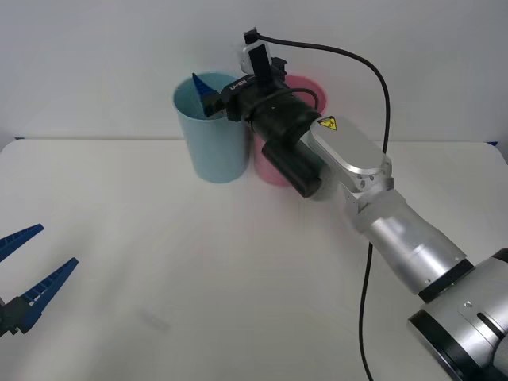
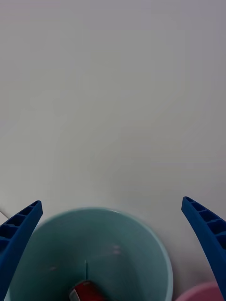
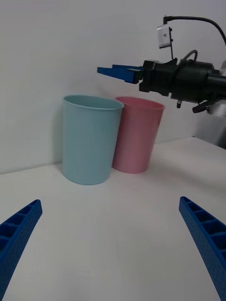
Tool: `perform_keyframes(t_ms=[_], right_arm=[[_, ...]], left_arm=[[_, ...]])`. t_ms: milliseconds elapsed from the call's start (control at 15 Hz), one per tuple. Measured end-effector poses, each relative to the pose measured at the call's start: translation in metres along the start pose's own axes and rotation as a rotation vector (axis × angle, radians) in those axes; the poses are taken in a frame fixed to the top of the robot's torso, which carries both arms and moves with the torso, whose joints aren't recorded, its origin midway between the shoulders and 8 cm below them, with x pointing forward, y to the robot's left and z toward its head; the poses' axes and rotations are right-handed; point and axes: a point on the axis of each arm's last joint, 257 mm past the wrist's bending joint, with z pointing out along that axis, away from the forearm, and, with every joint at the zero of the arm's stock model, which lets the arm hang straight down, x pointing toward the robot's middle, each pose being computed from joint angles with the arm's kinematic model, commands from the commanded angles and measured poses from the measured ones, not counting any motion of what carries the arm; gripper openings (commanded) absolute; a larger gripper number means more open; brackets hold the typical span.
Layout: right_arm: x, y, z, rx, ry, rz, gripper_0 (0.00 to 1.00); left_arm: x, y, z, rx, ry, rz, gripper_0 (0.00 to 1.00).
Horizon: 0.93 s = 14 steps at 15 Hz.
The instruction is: Grasp the object on the table and drop it into the matching bin: aluminum can to the light blue bin, PET bottle to the pink bin.
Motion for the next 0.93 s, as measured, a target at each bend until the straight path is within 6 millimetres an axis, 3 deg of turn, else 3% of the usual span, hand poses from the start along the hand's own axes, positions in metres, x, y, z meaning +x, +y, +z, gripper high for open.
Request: perform_keyframes(t_ms=[600, 933], right_arm=[[0.037, -0.046, -0.173, -0.147, 0.052, -0.034, 1.0], [0.056, -0.091, -0.265, -0.134, 0.119, -0.222, 1.0]], left_arm=[[0.0, 0.0, 0.0, 0.0, 0.0, 0.0, 1.0], [0.0, 0.0, 0.0, 0.0, 0.0, 0.0, 1.0]])
